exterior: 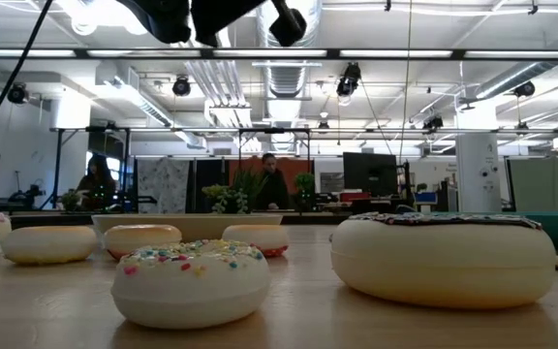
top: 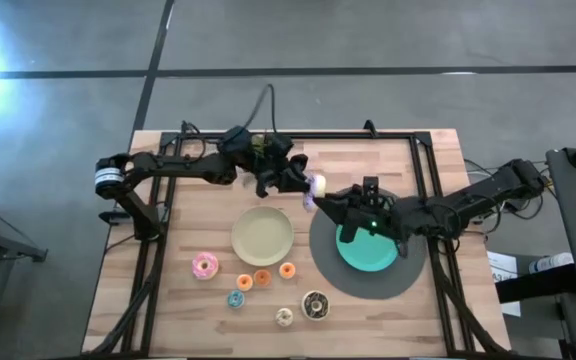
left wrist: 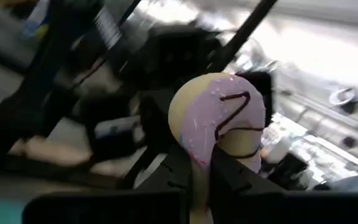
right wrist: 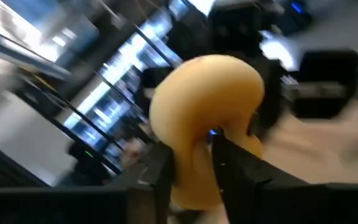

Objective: Pick & Place donuts
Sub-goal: Put the big violet donut on the green plate

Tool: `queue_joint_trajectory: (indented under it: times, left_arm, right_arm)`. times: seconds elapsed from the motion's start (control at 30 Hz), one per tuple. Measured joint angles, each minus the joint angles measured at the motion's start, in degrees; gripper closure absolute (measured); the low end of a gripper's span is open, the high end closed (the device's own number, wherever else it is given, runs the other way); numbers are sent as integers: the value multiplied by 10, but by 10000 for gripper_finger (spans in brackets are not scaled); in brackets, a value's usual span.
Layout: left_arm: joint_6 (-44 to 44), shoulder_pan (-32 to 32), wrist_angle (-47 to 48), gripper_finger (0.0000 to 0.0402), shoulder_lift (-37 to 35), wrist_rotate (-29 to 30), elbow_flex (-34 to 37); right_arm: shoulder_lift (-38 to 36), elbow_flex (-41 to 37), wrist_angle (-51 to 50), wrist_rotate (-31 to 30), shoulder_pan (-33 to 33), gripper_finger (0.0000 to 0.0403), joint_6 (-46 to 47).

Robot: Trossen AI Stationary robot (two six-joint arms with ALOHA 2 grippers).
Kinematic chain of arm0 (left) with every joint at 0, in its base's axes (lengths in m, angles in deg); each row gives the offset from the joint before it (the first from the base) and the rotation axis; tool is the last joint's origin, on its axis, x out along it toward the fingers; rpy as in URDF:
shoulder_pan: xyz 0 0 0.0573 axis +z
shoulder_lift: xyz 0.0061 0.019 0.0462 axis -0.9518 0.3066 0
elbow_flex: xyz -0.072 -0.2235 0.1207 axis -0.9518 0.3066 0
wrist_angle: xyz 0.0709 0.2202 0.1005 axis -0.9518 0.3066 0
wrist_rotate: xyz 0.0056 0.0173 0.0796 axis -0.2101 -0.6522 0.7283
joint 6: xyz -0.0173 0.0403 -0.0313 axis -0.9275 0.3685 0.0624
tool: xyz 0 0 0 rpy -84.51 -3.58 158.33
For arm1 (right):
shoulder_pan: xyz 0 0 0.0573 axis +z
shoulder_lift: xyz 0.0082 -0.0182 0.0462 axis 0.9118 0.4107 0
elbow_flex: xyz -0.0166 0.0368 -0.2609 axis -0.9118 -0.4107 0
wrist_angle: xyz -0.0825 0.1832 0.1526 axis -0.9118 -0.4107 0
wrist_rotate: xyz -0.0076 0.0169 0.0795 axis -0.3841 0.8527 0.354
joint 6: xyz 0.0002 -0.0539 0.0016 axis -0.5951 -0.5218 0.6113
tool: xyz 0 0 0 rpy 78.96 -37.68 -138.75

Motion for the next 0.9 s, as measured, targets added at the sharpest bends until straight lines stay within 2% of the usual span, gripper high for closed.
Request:
queue_joint_trajectory:
  times: [0.13,0.27,0.37,0.57,0.7,0.9]
  left_arm:
    - [88,0,139,396,-1,17,0]
    - [194,-1,307,396,-1,66,0]
    - [228,-1,358,397,14,89,2]
    - [191,-4,289,397,59,103,5]
    - [142,-12,248,397,132,108,-10]
    - [116,-32,245,397,247,124,-99]
  right_arm:
    - [-34,0,-163,-47,24,255,82]
    - [-73,-1,-315,-116,59,223,190]
    - [-97,-1,-373,-164,87,208,241]
    - [-105,6,-384,-173,100,195,228]
    - [-95,26,-386,-180,101,195,194]
    - [-94,54,-388,-200,101,195,148]
